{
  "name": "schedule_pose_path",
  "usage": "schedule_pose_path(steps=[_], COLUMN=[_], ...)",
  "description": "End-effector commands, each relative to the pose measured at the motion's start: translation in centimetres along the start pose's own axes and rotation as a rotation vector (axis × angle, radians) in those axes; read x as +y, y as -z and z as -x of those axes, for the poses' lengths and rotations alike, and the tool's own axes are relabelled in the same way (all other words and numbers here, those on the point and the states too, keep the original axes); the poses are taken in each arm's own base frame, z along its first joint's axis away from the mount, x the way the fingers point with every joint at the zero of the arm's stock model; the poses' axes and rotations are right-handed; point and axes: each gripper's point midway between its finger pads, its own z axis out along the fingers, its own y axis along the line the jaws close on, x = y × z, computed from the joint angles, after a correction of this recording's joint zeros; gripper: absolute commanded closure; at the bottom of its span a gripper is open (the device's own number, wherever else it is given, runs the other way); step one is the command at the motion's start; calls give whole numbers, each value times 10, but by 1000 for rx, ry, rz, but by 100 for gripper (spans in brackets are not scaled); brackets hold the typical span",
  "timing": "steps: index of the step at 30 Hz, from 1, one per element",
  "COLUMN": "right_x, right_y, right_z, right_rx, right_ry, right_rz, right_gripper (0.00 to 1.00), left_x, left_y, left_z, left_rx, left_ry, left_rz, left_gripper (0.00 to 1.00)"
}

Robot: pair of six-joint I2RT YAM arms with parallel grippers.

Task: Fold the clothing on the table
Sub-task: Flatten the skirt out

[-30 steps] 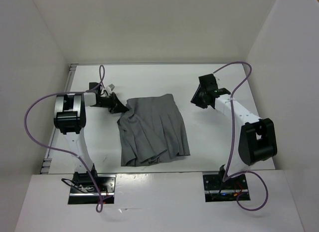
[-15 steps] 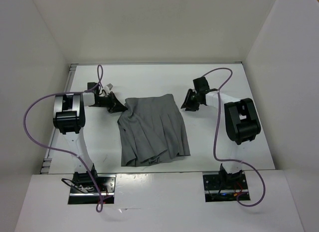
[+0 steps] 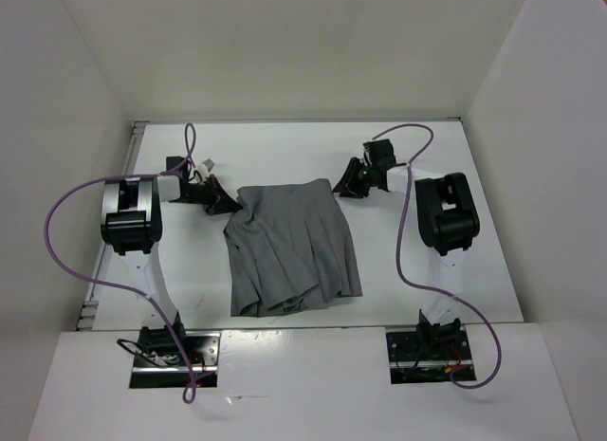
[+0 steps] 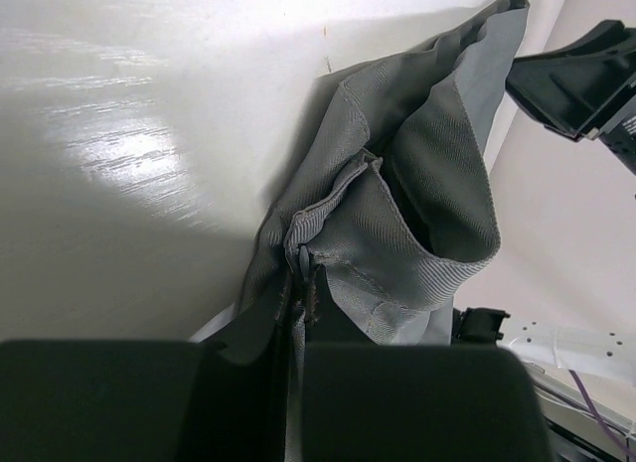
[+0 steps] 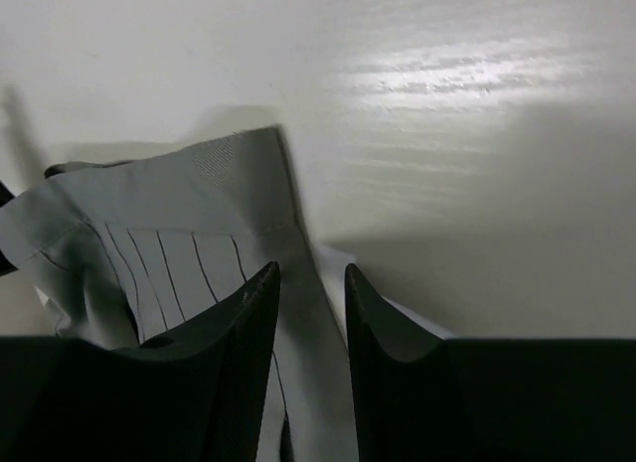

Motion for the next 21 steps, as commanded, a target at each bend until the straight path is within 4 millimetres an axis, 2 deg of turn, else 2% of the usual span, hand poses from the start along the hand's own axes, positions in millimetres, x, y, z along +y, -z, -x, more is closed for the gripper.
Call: schedule_pose_path(steps=[1, 5, 9, 10, 12, 13, 14, 16, 19, 20, 21], right_x=[18, 11, 20, 16, 22, 30, 25, 40, 43, 43, 43], right_y=[-6, -19, -33, -38, -42, -48, -52, -53, -56, -56, -53], right_z=[23, 11, -3, -5, -10, -21, -25, -31, -33, -33, -28], right_rx=[-42, 10, 59, 66, 83, 108, 120, 135, 149, 148, 130], right_ry=[35, 10, 25, 21, 30, 44, 37, 61, 63, 72, 74], right_rz=[87, 97, 125, 120, 134, 146, 138, 176, 173, 174, 156], right_gripper=[62, 62, 62, 62, 62, 62, 62, 65, 85, 95, 99], left_x=[-3, -3, -3, -2, -2, -2, -2, 0, 2, 2, 2], left_y=[2, 2, 2, 2, 2, 2, 2, 1, 0, 0, 0], left_z=[6, 6, 6, 7, 7, 7, 7, 4, 3, 3, 3], left_rx=[-10, -10, -10, -13, -13, -13, -13, -8, -8, -8, -8], left_ry=[-51, -51, -51, -51, -51, -51, -51, -35, -35, -35, -35], left_rz=[-7, -7, -7, 2, 2, 2, 2, 4, 4, 4, 4], left_gripper=[100, 100, 100, 100, 100, 100, 100, 100, 100, 100, 100])
